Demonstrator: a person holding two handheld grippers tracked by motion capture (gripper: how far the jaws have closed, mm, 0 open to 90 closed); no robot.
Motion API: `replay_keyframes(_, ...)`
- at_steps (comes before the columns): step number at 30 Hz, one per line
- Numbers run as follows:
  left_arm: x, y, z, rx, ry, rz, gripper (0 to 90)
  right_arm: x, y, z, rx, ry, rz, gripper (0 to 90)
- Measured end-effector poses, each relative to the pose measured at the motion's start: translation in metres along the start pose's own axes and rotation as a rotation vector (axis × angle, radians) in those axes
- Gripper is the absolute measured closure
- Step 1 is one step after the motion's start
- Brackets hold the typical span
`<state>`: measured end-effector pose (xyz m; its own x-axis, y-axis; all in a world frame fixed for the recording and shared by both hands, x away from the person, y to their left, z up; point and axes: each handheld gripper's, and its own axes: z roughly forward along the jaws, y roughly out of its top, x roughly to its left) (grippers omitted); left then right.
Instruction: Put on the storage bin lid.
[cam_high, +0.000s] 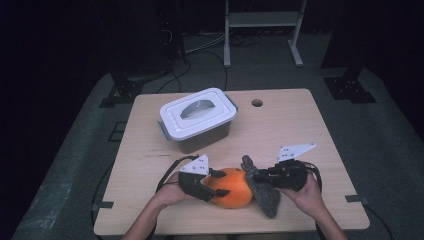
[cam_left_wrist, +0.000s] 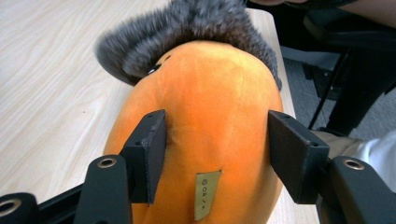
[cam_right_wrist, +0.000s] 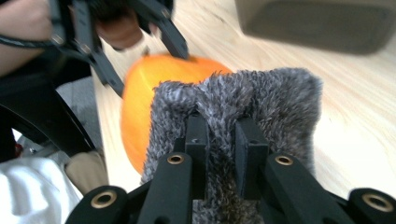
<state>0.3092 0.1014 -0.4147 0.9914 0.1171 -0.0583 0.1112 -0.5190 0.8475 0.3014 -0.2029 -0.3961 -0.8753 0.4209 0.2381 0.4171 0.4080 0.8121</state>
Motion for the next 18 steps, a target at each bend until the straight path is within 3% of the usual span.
replay_keyframes(2, -0.002, 0.0, 0.002, 0.012, -0.021, 0.012, 39.8, 0.007, 0.006, 0.002, -0.017, 0.023, -0.026, 77.2)
replay_keyframes(4, -0.002, 0.001, 0.001, 0.018, -0.048, 0.005, 37.3, 0.011, 0.007, 0.008, 0.006, 0.031, -0.047, 77.2)
replay_keyframes(6, -0.002, 0.002, -0.003, 0.007, -0.076, -0.01, 32.0, 0.009, 0.005, 0.011, 0.015, 0.058, -0.031, 77.1)
replay_keyframes(8, -0.002, 0.004, -0.005, -0.013, -0.062, -0.007, 24.1, 0.008, 0.002, 0.011, 0.016, 0.069, -0.014, 77.1)
replay_keyframes(10, -0.002, 0.005, -0.002, 0.006, -0.035, 0.0, 22.9, 0.008, 0.002, 0.011, 0.017, 0.068, -0.019, 77.1)
replay_keyframes(12, -0.004, 0.003, 0.003, 0.033, -0.027, 0.02, 24.4, 0.008, 0.002, 0.012, 0.018, 0.071, -0.015, 77.1)
replay_keyframes(14, -0.005, 0.002, 0.004, 0.032, -0.014, 0.037, 32.6, 0.006, 0.002, 0.012, 0.025, 0.067, -0.018, 77.1)
replay_keyframes(18, -0.001, 0.001, 0.001, 0.034, -0.005, 0.014, 40.8, -0.004, -0.003, 0.009, 0.028, 0.051, 0.016, 77.1)
